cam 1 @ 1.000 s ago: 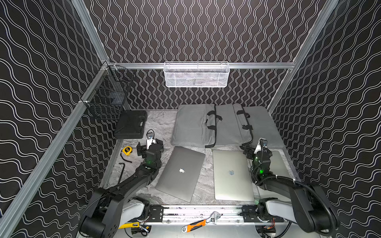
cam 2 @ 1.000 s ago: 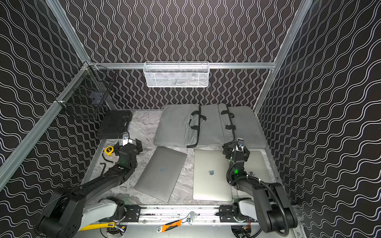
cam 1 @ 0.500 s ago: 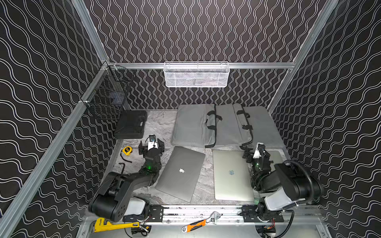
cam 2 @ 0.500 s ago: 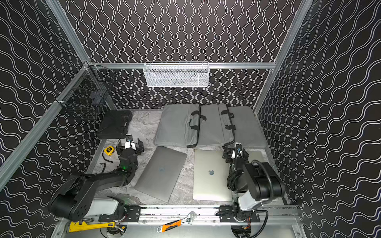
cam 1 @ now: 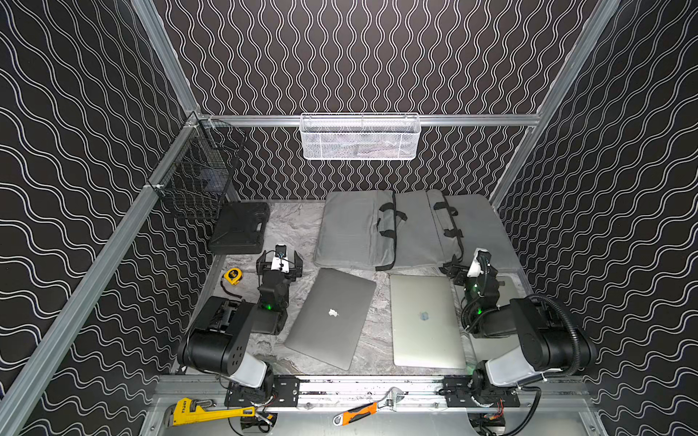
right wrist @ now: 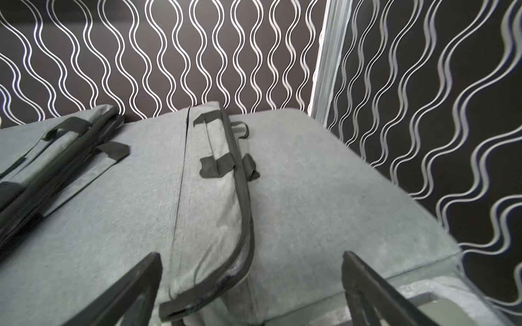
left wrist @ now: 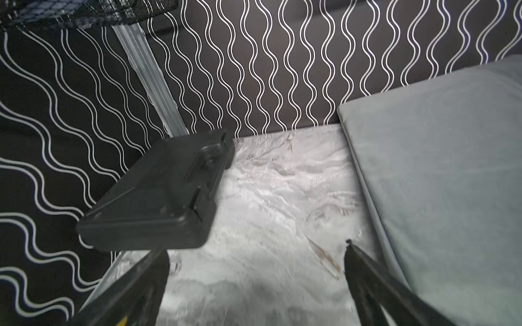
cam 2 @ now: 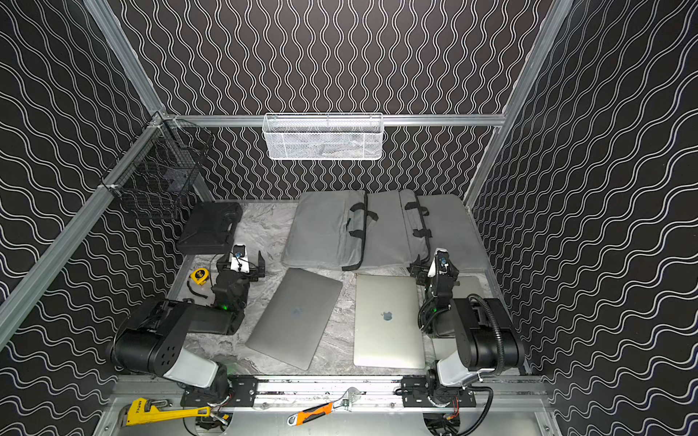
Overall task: Open the zippered laptop bag and take out the laptop
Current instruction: Reset both arms
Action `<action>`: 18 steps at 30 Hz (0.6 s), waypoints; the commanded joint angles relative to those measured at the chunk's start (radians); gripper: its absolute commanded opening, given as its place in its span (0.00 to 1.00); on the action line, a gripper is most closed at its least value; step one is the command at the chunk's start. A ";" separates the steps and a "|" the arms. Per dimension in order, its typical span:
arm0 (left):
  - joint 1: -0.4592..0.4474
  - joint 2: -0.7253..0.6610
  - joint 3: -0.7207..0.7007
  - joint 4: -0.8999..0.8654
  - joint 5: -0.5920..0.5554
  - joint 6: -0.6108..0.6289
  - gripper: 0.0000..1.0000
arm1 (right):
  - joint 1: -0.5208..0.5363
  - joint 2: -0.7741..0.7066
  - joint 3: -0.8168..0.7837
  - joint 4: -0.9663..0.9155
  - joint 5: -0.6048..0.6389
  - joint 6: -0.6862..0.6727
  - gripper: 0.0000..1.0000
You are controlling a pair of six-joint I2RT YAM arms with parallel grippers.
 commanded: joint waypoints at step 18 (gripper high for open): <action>0.037 -0.004 0.040 -0.095 0.061 -0.052 0.99 | -0.005 0.000 0.001 0.002 0.011 0.010 1.00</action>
